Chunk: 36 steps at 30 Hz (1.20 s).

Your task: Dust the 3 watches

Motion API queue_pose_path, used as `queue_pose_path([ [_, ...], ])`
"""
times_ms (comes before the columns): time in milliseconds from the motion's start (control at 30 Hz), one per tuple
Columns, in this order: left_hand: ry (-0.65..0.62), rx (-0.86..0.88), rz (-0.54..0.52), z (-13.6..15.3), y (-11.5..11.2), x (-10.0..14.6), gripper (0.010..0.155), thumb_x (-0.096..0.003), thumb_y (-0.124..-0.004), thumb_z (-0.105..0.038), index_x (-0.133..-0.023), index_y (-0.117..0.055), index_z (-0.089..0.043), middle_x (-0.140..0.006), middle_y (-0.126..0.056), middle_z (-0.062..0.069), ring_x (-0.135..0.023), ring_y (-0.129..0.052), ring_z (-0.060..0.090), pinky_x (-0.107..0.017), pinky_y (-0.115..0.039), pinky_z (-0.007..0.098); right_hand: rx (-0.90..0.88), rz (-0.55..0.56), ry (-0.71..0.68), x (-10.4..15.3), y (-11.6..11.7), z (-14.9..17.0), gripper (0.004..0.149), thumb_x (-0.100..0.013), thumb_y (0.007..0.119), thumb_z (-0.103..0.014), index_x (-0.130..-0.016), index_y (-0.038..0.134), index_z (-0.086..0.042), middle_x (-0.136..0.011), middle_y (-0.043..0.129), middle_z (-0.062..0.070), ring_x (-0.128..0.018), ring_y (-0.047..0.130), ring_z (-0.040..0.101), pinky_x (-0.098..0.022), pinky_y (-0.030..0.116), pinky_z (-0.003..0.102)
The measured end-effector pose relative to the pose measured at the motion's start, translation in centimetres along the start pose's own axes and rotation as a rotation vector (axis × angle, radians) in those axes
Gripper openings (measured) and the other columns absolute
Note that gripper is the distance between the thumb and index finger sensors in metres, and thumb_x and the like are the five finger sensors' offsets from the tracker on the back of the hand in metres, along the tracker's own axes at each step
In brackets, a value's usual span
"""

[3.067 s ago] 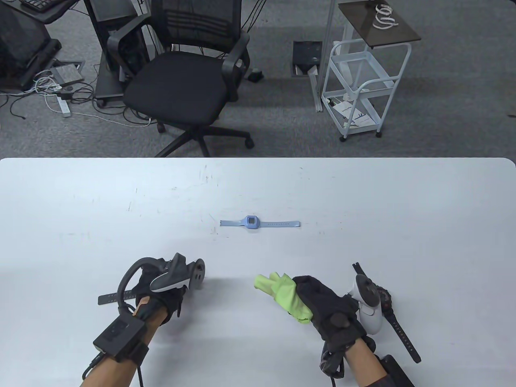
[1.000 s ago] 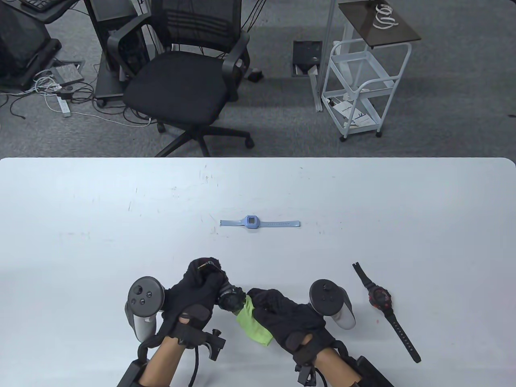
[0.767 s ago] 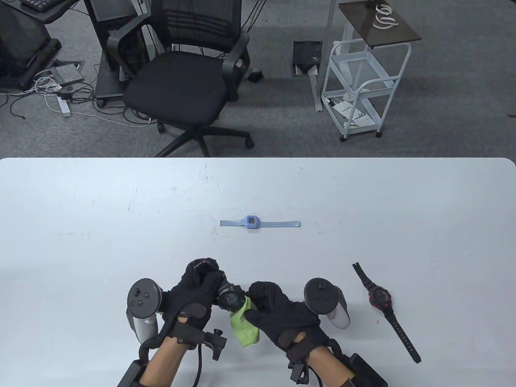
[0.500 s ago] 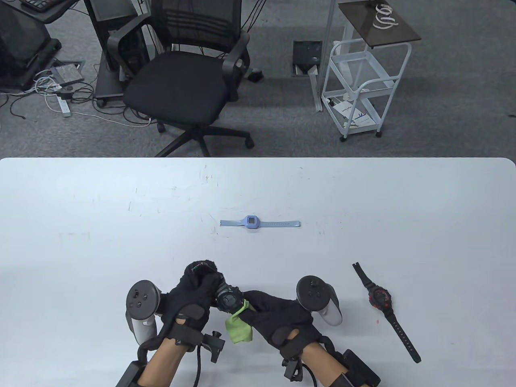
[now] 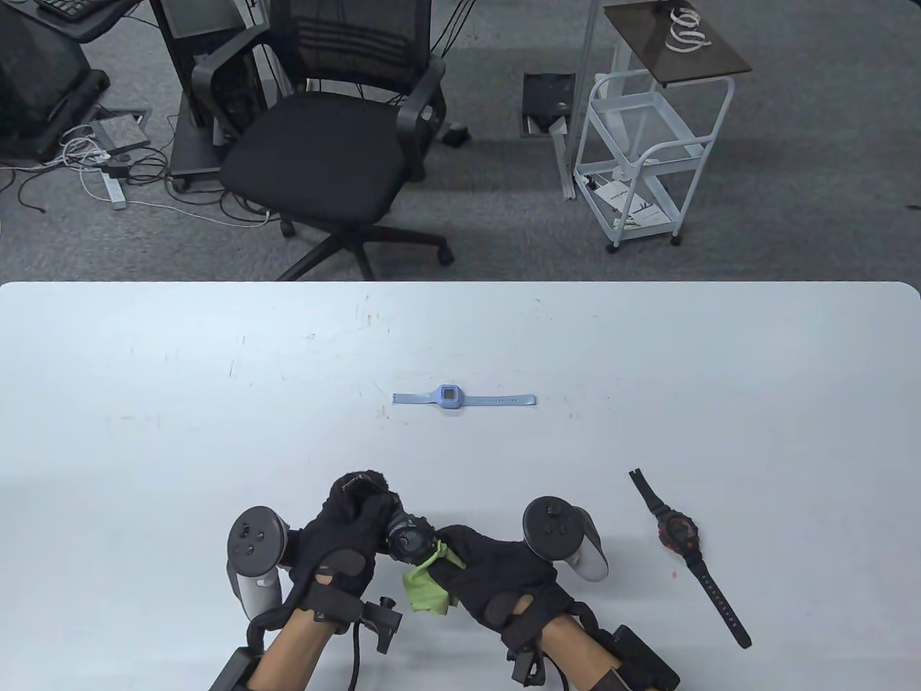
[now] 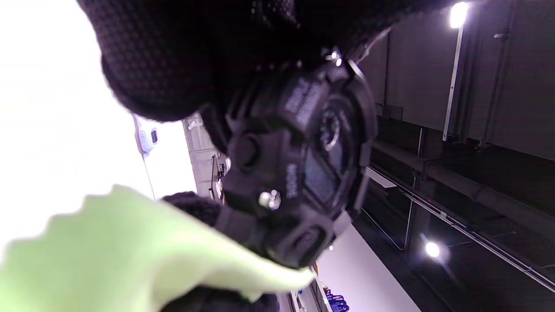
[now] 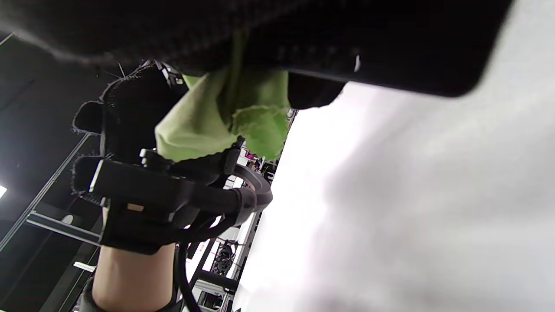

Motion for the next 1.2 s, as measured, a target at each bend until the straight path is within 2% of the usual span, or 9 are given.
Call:
queue_pose_path([
  [133, -0.006, 0.002, 0.011, -0.11, -0.24, 0.05, 0.046, -0.0491, -0.076, -0.031, -0.091, -0.072, -0.015, -0.075, -0.092, 0.006, -0.045, -0.111, 0.022, -0.036, -0.095, 0.042, -0.012, 0.002, 0.002, 0.1, -0.07, 0.14, 0.055, -0.067, 0.076, -0.045, -0.11, 0.058, -0.015, -0.096, 0.081, 0.003, -0.087, 0.086, 0.025, -0.07, 0.065, 0.059],
  [333, -0.015, 0.025, -0.005, -0.18, -0.05, 0.13, 0.046, -0.0496, -0.076, -0.032, -0.092, -0.071, -0.015, -0.076, -0.091, 0.006, -0.045, -0.111, 0.021, -0.036, -0.095, 0.042, 0.032, 0.1, 0.018, 0.63, -0.54, -0.24, 0.052, -0.067, 0.074, -0.054, -0.101, 0.071, -0.015, -0.081, 0.09, -0.001, -0.074, 0.096, 0.019, -0.063, 0.073, 0.055],
  [433, -0.012, 0.025, -0.006, -0.17, 0.07, 0.21, 0.046, -0.0497, -0.076, -0.032, -0.092, -0.071, -0.015, -0.076, -0.091, 0.006, -0.045, -0.111, 0.021, -0.035, -0.095, 0.042, 0.04, 0.102, 0.018, 0.72, -0.46, -0.39, 0.051, -0.067, 0.074, -0.057, -0.097, 0.075, -0.015, -0.077, 0.093, -0.002, -0.071, 0.098, 0.018, -0.062, 0.075, 0.054],
  [700, -0.031, 0.005, 0.005, -0.42, -0.3, 0.3, 0.045, -0.0495, -0.076, -0.031, -0.092, -0.072, -0.015, -0.076, -0.092, 0.006, -0.044, -0.111, 0.022, -0.036, -0.095, 0.042, 0.012, 0.015, 0.017, 0.55, -0.18, -0.24, 0.052, -0.067, 0.076, -0.045, -0.107, 0.064, -0.014, -0.091, 0.086, 0.003, -0.08, 0.093, 0.021, -0.066, 0.072, 0.055],
  [800, -0.035, 0.002, 0.007, -0.53, -0.34, 0.31, 0.046, -0.0495, -0.076, -0.031, -0.092, -0.072, -0.015, -0.076, -0.092, 0.006, -0.045, -0.111, 0.022, -0.036, -0.095, 0.042, 0.015, 0.025, 0.029, 0.63, -0.3, -0.22, 0.052, -0.067, 0.076, -0.046, -0.106, 0.064, -0.014, -0.089, 0.087, 0.002, -0.078, 0.094, 0.021, -0.065, 0.072, 0.055],
  [1033, -0.034, 0.027, -0.001, -0.55, -0.12, 0.33, 0.045, -0.0497, -0.076, -0.032, -0.092, -0.072, -0.016, -0.076, -0.091, 0.006, -0.046, -0.111, 0.022, -0.036, -0.095, 0.043, 0.035, 0.086, 0.031, 0.98, -0.73, -0.23, 0.051, -0.067, 0.07, -0.054, -0.097, 0.075, -0.013, -0.076, 0.094, -0.002, -0.067, 0.1, 0.017, -0.06, 0.077, 0.052],
  [1200, -0.048, 0.011, -0.002, -0.65, -0.03, 0.28, 0.045, -0.0497, -0.076, -0.032, -0.092, -0.072, -0.016, -0.076, -0.091, 0.006, -0.044, -0.111, 0.022, -0.035, -0.095, 0.042, 0.011, 0.021, 0.015, 0.84, -0.34, -0.3, 0.051, -0.067, 0.074, -0.048, -0.104, 0.067, -0.012, -0.086, 0.088, 0.002, -0.077, 0.095, 0.019, -0.065, 0.073, 0.054],
])
Point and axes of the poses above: the tracker on the back of each hand, its own z axis roughly to the little-finger side, its own x axis roughly from the fingertips to the wrist, y = z × x, the point moved 5 cm from there along -x, roughly from the wrist to the fingertips
